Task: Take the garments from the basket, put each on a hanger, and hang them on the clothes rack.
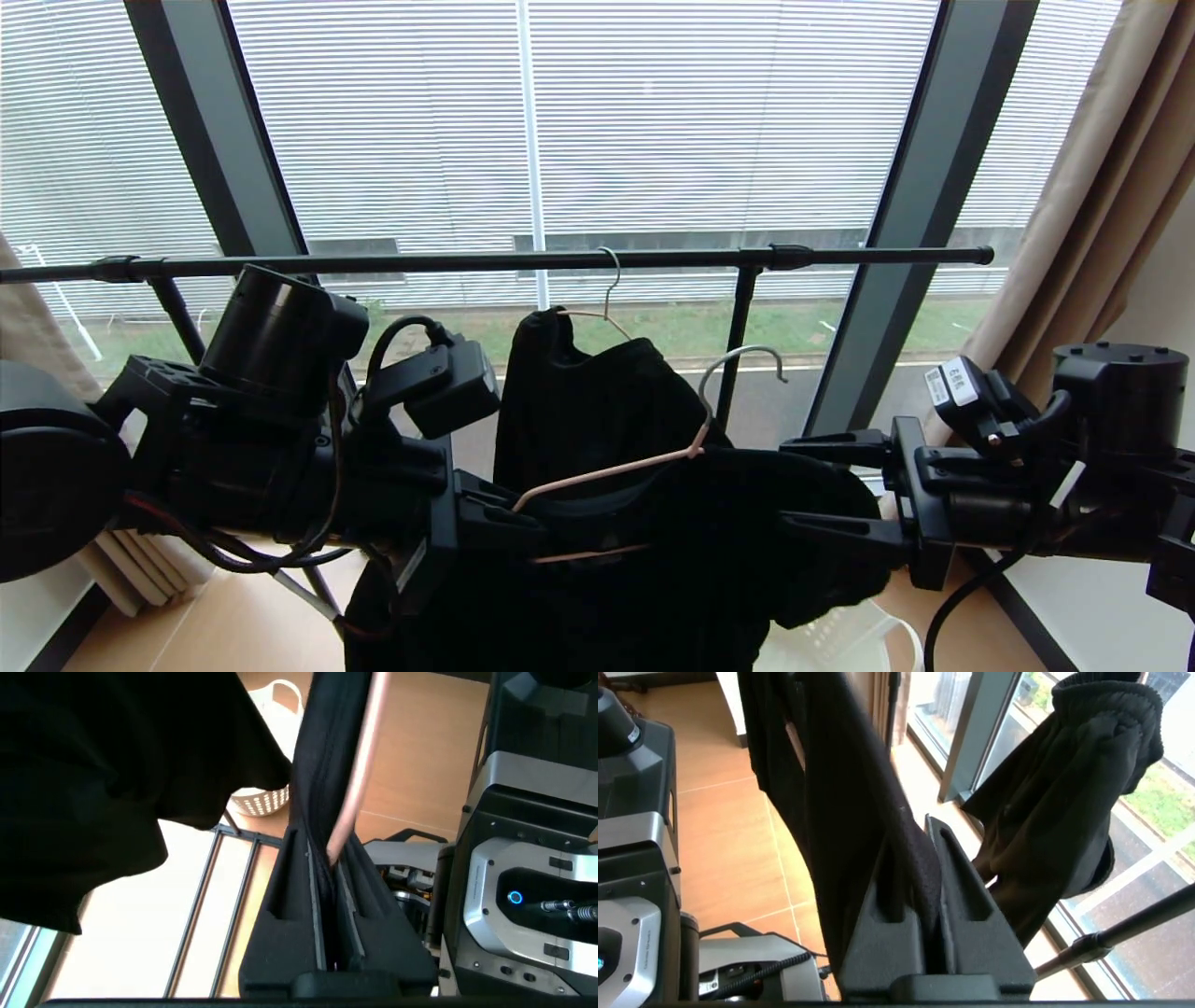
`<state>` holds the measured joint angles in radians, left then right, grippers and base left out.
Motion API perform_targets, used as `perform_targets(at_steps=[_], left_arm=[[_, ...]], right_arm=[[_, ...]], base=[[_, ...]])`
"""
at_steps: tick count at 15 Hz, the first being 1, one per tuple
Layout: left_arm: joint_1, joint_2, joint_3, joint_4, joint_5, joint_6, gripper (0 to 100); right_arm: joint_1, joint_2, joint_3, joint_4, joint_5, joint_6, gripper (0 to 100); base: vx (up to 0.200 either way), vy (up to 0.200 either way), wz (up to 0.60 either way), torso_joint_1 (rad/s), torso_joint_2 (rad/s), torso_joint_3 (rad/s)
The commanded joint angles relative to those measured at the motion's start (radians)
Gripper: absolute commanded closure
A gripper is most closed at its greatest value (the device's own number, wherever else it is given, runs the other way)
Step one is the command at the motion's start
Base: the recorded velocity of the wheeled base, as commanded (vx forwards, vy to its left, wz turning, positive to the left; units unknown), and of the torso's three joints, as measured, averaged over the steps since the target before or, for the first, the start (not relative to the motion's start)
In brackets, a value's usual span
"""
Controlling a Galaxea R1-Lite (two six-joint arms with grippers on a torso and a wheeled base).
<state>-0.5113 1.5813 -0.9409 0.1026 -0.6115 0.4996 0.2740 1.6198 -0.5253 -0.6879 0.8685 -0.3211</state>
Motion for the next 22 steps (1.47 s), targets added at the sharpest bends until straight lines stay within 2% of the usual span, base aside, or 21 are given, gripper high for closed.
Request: perform_targets(at_steps=[1, 6, 8, 10, 11, 12, 15, 17, 18, 22], left_arm=[[0.01, -0.037, 0.014, 0.0, -0.002, 0.001, 100], [0.068, -0.132, 0.06, 0.002, -0.005, -0.033, 100], [0.069, -0.15, 0.07, 0.002, -0.007, -0.052, 100], [0.069, -0.164, 0.074, 0.002, -0.007, -0.062, 100], [0.069, -0.165, 0.074, 0.002, -0.007, -0.062, 100], [0.073, -0.167, 0.076, 0.002, -0.007, -0.062, 100], [0.074, -0.167, 0.077, 0.002, -0.007, -0.062, 100], [0.074, -0.167, 0.076, 0.002, -0.007, -0.062, 100], [0.074, -0.167, 0.076, 0.002, -0.007, -0.062, 100], [0.073, -0.168, 0.076, 0.002, -0.007, -0.062, 100]], right_arm=[[-0.026, -0.005, 0.004, -0.001, 0.003, -0.004, 0], [-0.148, -0.028, 0.004, -0.042, 0.076, -0.024, 0], [-0.193, -0.011, 0.004, -0.044, 0.089, -0.084, 0], [-0.233, 0.04, 0.008, -0.042, 0.092, -0.213, 0], [-0.237, 0.051, 0.01, -0.042, 0.092, -0.237, 0], [-0.246, 0.089, 0.013, -0.041, 0.092, -0.3, 0], [-0.251, 0.144, 0.013, -0.042, 0.092, -0.351, 0], [-0.251, 0.152, 0.011, -0.042, 0.092, -0.352, 0], [-0.251, 0.153, 0.011, -0.042, 0.092, -0.352, 100], [-0.251, 0.167, 0.008, -0.042, 0.092, -0.355, 100]], base=[[0.0, 0.0, 0.0, 0.0, 0.0, 0.0], [0.0, 0.0, 0.0, 0.0, 0.0, 0.0], [0.0, 0.0, 0.0, 0.0, 0.0, 0.0], [0.0, 0.0, 0.0, 0.0, 0.0, 0.0], [0.0, 0.0, 0.0, 0.0, 0.0, 0.0], [0.0, 0.0, 0.0, 0.0, 0.0, 0.0], [0.0, 0.0, 0.0, 0.0, 0.0, 0.0], [0.0, 0.0, 0.0, 0.0, 0.0, 0.0], [0.0, 0.0, 0.0, 0.0, 0.0, 0.0], [0.0, 0.0, 0.0, 0.0, 0.0, 0.0]])
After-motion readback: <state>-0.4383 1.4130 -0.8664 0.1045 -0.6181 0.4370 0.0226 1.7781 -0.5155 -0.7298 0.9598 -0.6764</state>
